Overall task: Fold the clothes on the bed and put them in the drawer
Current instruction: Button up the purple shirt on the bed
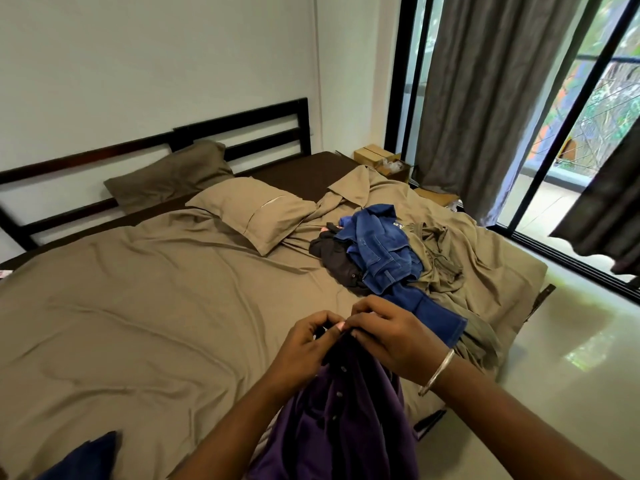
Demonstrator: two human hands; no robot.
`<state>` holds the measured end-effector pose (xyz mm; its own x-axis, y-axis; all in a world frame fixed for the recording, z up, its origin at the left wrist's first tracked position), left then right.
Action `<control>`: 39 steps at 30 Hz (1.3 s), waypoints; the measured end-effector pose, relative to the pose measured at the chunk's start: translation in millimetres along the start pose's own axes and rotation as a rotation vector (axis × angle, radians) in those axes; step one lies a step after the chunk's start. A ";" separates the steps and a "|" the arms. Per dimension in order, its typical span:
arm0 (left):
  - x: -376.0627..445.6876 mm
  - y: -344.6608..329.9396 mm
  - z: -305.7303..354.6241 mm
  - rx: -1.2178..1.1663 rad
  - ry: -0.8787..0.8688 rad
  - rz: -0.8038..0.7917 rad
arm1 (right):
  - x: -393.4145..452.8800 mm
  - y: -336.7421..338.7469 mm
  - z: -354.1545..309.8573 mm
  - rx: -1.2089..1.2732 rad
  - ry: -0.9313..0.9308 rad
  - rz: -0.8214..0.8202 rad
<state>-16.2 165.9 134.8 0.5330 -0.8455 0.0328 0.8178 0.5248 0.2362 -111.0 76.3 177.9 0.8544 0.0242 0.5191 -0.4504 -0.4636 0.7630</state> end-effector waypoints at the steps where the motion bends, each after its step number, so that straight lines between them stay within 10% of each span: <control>1: -1.9 0.6 0.1 -0.027 0.005 -0.014 | 0.8 -0.5 -0.6 0.007 -0.003 0.007; 11: -15.3 11.7 -4.3 -0.154 -0.014 -0.057 | -0.8 -18.8 -9.5 -0.014 -0.029 0.066; 20: -5.0 27.5 -11.2 0.230 -0.158 0.208 | 10.7 -14.6 6.3 0.129 -0.044 0.081; 39: 85.4 -41.7 -14.4 -0.079 0.077 0.145 | 9.8 10.0 163.2 0.715 -0.261 0.075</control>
<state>-1.6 73.3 113.8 0.6593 -0.7518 -0.0146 0.7440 0.6494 0.1572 -64.8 -72.6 127.7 0.9016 -0.1987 0.3843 -0.3082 -0.9184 0.2481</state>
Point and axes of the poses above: each hand's wrist, its own x-axis towards the middle knuckle, its own y-axis out of the back of the hand, z = x × y, the point moved 7 cm from there along x, towards the middle knuckle, and after that the axes turned 4 degrees about x, right-handed, at the moved point
